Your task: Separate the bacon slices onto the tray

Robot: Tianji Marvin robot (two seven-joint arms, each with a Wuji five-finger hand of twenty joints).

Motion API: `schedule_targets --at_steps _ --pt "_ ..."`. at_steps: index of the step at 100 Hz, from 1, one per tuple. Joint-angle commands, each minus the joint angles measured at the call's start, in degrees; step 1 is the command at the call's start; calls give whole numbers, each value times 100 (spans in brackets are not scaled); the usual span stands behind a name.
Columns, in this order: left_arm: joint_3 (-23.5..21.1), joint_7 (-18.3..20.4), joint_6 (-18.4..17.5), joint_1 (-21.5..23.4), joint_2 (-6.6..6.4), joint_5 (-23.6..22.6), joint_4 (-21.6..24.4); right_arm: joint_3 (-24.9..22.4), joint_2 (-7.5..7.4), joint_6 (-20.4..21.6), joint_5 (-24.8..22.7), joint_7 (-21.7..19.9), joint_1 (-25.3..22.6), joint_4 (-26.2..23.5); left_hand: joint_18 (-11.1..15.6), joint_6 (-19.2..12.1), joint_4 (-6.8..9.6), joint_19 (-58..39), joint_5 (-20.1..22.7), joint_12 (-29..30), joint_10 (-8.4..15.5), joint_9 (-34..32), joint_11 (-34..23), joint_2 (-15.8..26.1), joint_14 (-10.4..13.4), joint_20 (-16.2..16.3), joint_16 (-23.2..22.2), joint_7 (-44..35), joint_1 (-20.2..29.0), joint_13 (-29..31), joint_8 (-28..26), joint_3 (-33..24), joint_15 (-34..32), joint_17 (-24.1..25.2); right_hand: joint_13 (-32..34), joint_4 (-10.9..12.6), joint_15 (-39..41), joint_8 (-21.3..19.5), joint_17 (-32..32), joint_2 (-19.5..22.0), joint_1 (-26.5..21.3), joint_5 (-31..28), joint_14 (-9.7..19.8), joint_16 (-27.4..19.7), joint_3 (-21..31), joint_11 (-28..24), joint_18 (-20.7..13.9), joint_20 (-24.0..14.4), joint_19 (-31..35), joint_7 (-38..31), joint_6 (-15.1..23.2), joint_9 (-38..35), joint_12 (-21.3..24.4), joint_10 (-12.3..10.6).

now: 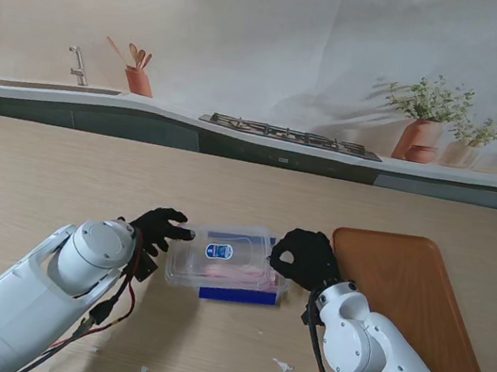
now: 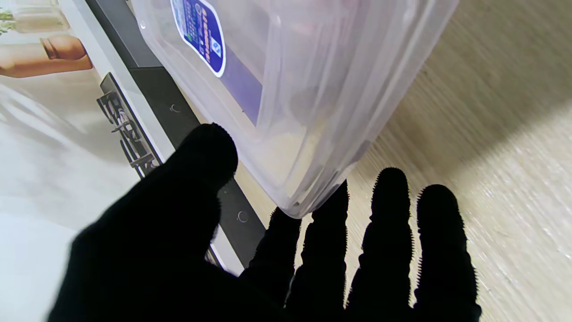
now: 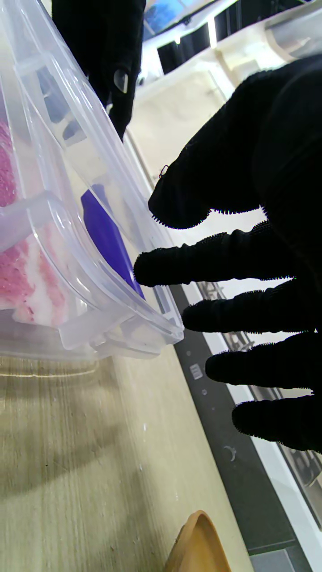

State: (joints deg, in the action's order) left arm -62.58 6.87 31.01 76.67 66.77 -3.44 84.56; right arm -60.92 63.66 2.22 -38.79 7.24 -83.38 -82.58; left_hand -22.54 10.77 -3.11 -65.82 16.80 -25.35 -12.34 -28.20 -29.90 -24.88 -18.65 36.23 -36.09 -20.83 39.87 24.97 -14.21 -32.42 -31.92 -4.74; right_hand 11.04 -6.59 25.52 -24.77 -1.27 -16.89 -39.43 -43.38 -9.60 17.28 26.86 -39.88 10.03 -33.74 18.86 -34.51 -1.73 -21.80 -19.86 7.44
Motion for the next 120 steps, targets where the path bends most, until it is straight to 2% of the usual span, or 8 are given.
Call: schedule_targets --at_steps 1,22,38,63,69,79,91,120 --pt "55 141 83 -73 26 -41 9 28 37 -29 11 -99 -17 -21 96 228 69 30 72 -33 234 -3 -224 -205 41 -6 -31 -57 -239 -9 -37 20 -142 89 55 -11 -92 80 -121 196 -51 -38 70 -72 -181 145 -105 -111 -140 65 263 -54 35 15" --pt "168 172 259 -194 13 -207 -60 74 39 -52 22 -112 15 14 42 527 33 -160 515 -393 111 -363 -588 -272 -74 125 -399 -790 -476 268 -428 153 -689 -7 54 -8 -99 90 -119 204 -60 -8 83 -75 -209 153 -101 -113 -141 58 289 -40 35 1" --pt "179 124 299 -227 61 -54 -121 96 43 -85 62 -132 23 26 -20 479 54 -172 768 -523 123 -660 -708 -386 -95 114 -454 -1166 -308 442 -618 -9 -801 -78 56 -4 -94 99 -124 211 -66 -8 88 -73 -226 150 -108 -115 -143 50 275 -37 33 7" --pt "214 61 379 -258 101 54 -135 112 46 -82 70 -126 40 51 -108 243 -10 -352 1355 -938 351 -1371 -1089 -729 -14 147 -683 -1701 -13 969 -911 -844 -1324 -323 54 4 -97 107 -123 218 -61 -6 90 -74 -246 152 -102 -119 -143 51 282 -40 33 10" --pt "216 91 472 -264 98 86 -106 118 47 -88 78 -128 44 57 -99 209 9 -366 1485 -1070 404 -1468 -1207 -778 -13 157 -738 -1854 135 1009 -994 -1033 -1418 -351 58 6 -94 107 -123 221 -61 -6 88 -73 -249 154 -102 -120 -143 51 294 -36 34 7" --pt "254 181 516 -301 73 65 -125 124 50 -94 104 -135 47 62 -96 70 -290 -400 1676 -2098 521 -1915 -1008 -1043 53 188 -797 -2174 719 1147 -1210 -926 -1555 -436 57 7 -97 107 -122 220 -63 -4 86 -74 -254 153 -105 -121 -143 50 290 -41 33 11" --pt "230 145 573 -279 89 106 -109 126 55 -29 109 -100 63 99 -127 -174 -268 -462 1944 -2897 606 -2587 -662 -1166 67 234 -829 -2741 1270 1330 -1168 -688 -1700 -520 70 11 -92 111 -113 224 -65 4 89 -72 -257 147 -102 -122 -141 56 285 -47 30 6" --pt "-18 -65 663 -129 171 372 -11 140 86 208 148 71 122 250 -324 -401 -290 -465 2502 -3107 622 -3084 -901 -996 -42 247 -810 -3301 1577 1687 -1347 -837 -1800 -698 101 20 -68 122 -59 241 -25 68 85 -60 -241 133 -87 -122 -130 114 278 -59 23 12"
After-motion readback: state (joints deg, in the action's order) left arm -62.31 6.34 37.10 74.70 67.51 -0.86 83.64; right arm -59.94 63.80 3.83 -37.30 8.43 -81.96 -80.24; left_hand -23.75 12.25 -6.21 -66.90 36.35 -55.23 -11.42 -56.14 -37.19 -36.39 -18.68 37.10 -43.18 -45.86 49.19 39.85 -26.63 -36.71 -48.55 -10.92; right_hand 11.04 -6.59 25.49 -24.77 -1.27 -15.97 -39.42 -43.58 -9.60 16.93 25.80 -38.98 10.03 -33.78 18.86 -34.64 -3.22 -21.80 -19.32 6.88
